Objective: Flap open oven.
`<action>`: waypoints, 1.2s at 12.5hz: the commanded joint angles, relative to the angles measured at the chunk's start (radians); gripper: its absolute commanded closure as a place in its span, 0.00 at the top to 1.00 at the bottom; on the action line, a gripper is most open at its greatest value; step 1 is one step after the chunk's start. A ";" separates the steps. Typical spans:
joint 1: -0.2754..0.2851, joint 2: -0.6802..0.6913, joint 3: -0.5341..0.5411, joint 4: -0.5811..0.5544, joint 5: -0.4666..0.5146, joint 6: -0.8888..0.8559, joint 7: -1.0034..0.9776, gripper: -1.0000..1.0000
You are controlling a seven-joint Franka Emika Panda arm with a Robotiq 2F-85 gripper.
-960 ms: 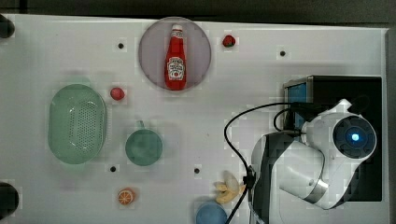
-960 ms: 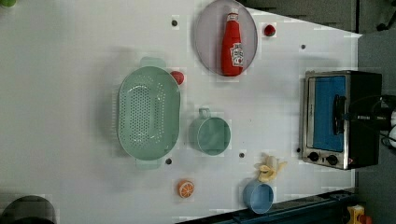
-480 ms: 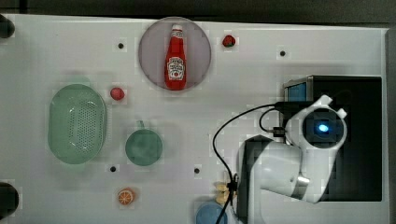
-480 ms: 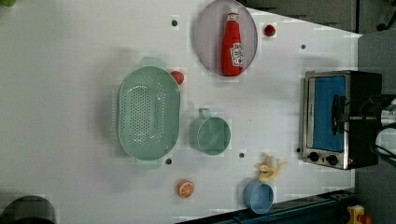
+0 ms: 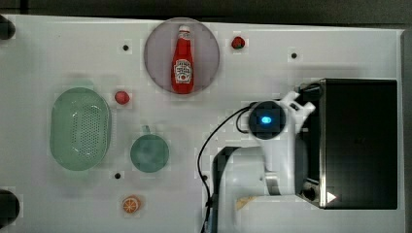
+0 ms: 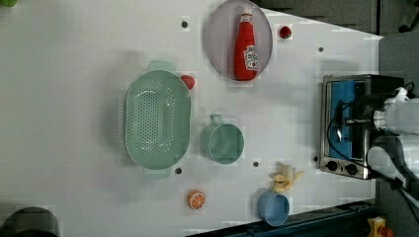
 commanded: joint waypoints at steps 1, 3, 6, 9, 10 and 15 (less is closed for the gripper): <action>0.052 0.069 0.046 -0.026 -0.117 0.010 0.275 0.18; 0.078 0.116 0.072 -0.025 -0.217 0.009 0.434 0.18; 0.129 0.194 0.095 -0.023 -0.399 -0.016 0.730 0.18; 0.176 0.293 0.097 -0.013 -0.510 -0.016 0.909 0.18; 0.185 0.325 0.097 0.000 -0.510 -0.009 0.939 0.18; 0.204 0.323 0.103 0.074 -0.430 0.015 0.965 0.18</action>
